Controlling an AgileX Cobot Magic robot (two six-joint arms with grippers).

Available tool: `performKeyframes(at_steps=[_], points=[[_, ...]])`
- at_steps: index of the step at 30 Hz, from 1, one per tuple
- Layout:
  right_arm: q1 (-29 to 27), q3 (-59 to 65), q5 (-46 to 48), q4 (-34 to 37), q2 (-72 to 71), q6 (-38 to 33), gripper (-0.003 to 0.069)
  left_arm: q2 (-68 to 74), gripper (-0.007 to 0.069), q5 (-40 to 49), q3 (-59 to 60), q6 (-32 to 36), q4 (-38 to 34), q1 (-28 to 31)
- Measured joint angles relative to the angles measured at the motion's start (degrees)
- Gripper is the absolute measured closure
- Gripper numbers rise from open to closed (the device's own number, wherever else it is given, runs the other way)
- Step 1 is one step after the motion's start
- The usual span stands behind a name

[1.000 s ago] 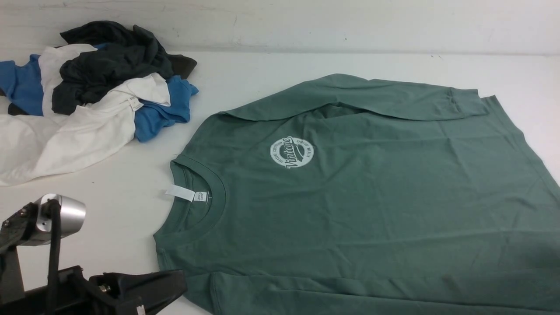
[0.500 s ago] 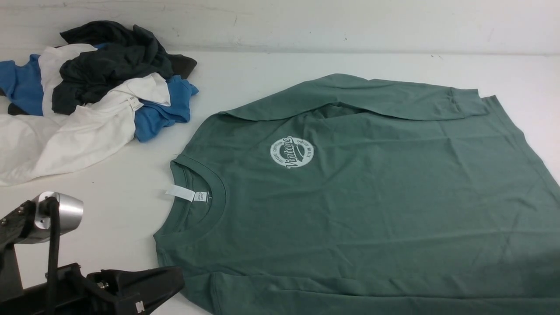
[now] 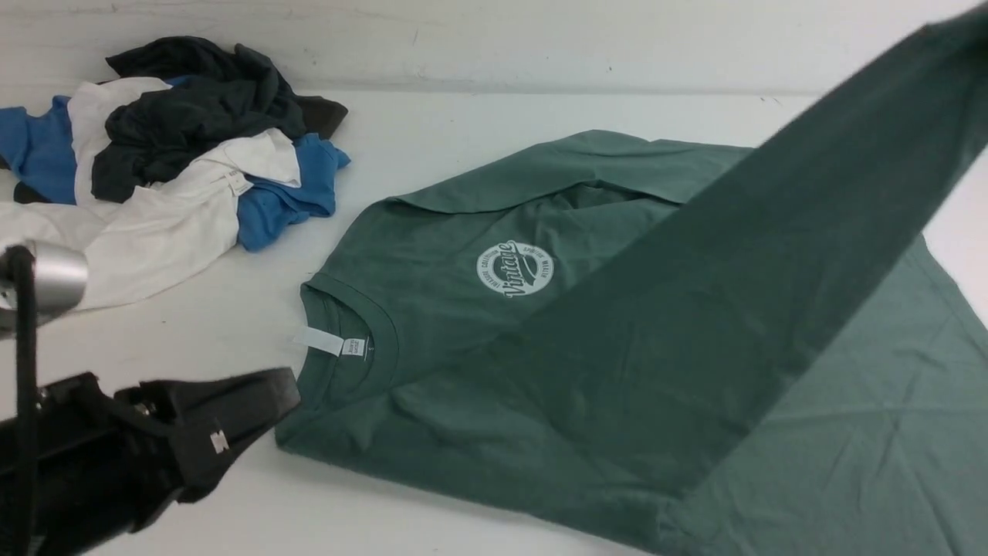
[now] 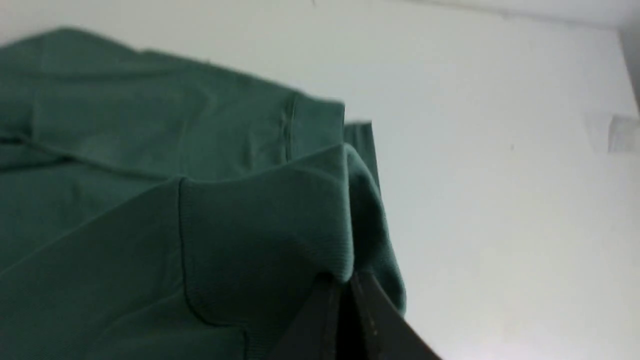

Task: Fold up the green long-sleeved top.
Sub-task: Drag the cuff with your right arm and place it in the center of the right edge of the fabric, then hold the cuff with your right arm as far away from the cuff

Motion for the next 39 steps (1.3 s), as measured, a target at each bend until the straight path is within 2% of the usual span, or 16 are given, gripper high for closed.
performKeyframes(at_steps=[6,10,14,17,19,22,23,25,27,28,29,31,32,33,36,39], points=[[0.0,-4.68,-2.46,-0.67,14.27,0.24,0.066,2.24,0.0625,0.12,-3.54,-0.05,0.57,0.0],[0.0,-4.68,-4.27,-2.19,22.08,1.32,0.0622,4.4,0.0625,0.26,-3.84,-0.05,0.61,0.0],[0.0,-4.68,-5.12,-8.8,29.98,3.82,0.0456,7.37,0.0625,0.63,-3.84,-0.1,0.72,0.0],[0.0,-4.68,-5.35,-12.97,30.99,6.05,0.037,8.22,0.0625,0.63,-3.84,-0.1,0.72,0.0],[0.0,-6.09,-5.55,-20.31,31.06,10.36,0.0271,9.64,0.0625,0.63,-3.84,-0.1,0.72,0.0],[0.0,-10.09,-5.35,-23.84,31.06,15.26,0.0201,10.73,0.0625,0.57,-3.84,-0.1,0.72,0.0],[0.0,-10.4,-5.35,-23.84,31.06,15.54,0.0197,10.84,0.0625,0.57,-3.84,-0.1,0.72,0.0],[0.0,-13.95,-5.8,-19.43,31.06,16.99,0.0176,11.55,0.0625,0.45,-3.84,-0.1,0.72,0.0],[-0.05,-16.14,-7.08,-12.21,31.56,15.32,0.0173,11.9,0.0625,0.45,-3.84,-0.1,0.72,0.0],[-0.15,-16.66,-7.26,-11.43,31.68,15.32,0.0173,11.9,0.0625,0.45,-3.84,-0.1,0.72,0.0],[-0.43,-18.82,-8.68,-5.02,33.29,12.88,0.0172,12.03,0.0625,0.45,-3.84,-0.1,0.72,-0.03],[-0.74,-20.21,-9.61,-1.12,34.35,11.69,0.017,12.03,0.0625,0.45,-3.84,-0.1,0.72,-0.03],[-1.41,-22.37,-10.94,5.26,37.41,10.46,0.017,12.1,0.0625,0.45,-3.84,-0.1,0.72,-0.03],[-2.01,-23.97,-11.55,8.35,39.81,10.21,0.017,12.18,0.0625,0.45,-3.84,-0.1,0.72,-0.03],[-3.66,-27.9,-11.79,14.73,46.23,9.63,0.0169,12.3,0.0625,0.51,-3.84,-0.1,0.72,-0.07],[-4.8,-30.32,-11.73,16.61,50.1,9.57,0.0169,12.36,0.0625,0.56,-3.84,-0.1,0.72,-0.07]])
